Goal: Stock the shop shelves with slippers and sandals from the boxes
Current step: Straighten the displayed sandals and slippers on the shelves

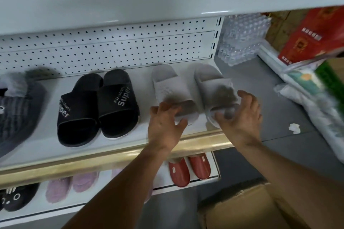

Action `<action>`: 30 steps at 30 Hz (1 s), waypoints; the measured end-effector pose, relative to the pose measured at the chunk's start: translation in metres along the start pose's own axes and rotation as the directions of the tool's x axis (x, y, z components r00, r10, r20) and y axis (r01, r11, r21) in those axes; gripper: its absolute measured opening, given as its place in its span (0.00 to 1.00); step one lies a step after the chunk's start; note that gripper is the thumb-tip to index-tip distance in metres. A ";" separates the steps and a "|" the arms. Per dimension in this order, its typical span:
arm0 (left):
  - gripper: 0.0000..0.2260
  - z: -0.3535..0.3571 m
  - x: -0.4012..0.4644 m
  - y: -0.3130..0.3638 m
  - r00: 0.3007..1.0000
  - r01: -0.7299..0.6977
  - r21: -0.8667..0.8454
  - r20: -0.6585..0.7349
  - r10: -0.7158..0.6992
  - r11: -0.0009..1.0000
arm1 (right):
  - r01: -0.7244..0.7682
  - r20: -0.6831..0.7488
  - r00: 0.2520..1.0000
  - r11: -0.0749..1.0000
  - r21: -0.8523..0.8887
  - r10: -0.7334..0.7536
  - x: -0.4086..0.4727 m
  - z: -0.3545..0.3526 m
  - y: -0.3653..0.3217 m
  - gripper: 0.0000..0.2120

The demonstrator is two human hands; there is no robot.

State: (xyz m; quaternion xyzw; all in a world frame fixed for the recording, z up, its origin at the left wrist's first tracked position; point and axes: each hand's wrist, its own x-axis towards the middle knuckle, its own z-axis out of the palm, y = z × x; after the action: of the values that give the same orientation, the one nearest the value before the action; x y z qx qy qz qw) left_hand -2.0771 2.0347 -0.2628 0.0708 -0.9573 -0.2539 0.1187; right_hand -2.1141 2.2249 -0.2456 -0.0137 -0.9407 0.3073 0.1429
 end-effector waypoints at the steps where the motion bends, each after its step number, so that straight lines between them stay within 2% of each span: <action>1: 0.12 0.005 0.002 0.001 1.000 -0.004 0.024 -0.004 0.004 1.000 | -0.026 0.081 0.996 0.999 -0.031 0.029 0.004 -0.002 0.007 0.43; 3: 0.08 0.012 0.004 0.003 1.000 -0.003 0.059 0.002 0.003 0.998 | -0.027 0.222 0.974 0.994 -0.102 0.049 0.009 -0.003 0.018 0.51; 5: 0.06 0.018 0.005 0.003 1.000 -0.004 0.095 0.001 0.004 0.995 | 0.006 0.273 0.961 0.992 -0.129 0.030 0.012 -0.002 0.025 0.52; 8: 0.05 0.023 0.006 0.000 1.000 -0.007 0.088 -0.008 0.008 0.996 | 0.046 0.271 0.962 0.987 -0.153 -0.003 0.017 0.001 0.030 0.51; 14: 0.06 0.022 0.002 0.014 0.996 -0.087 0.023 -0.009 0.088 0.996 | 0.016 0.278 0.960 0.990 -0.141 0.024 0.034 0.001 0.033 0.49; 17: 0.06 0.023 0.002 0.024 0.997 -0.078 -0.020 -0.005 0.078 0.997 | 0.026 0.287 0.958 0.988 -0.154 0.020 0.037 0.002 0.035 0.50; 30: 0.06 0.028 0.001 0.031 0.998 -0.062 -0.013 -0.023 0.062 0.998 | 0.010 0.382 0.924 0.999 -0.038 0.005 0.050 0.000 0.038 0.54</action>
State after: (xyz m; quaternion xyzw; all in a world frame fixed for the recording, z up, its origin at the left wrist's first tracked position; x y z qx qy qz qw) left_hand -2.0881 2.0748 -0.2705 0.0430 -0.9559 -0.2557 0.1378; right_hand -2.1648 2.2618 -0.2548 0.0447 -0.9564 0.2853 -0.0429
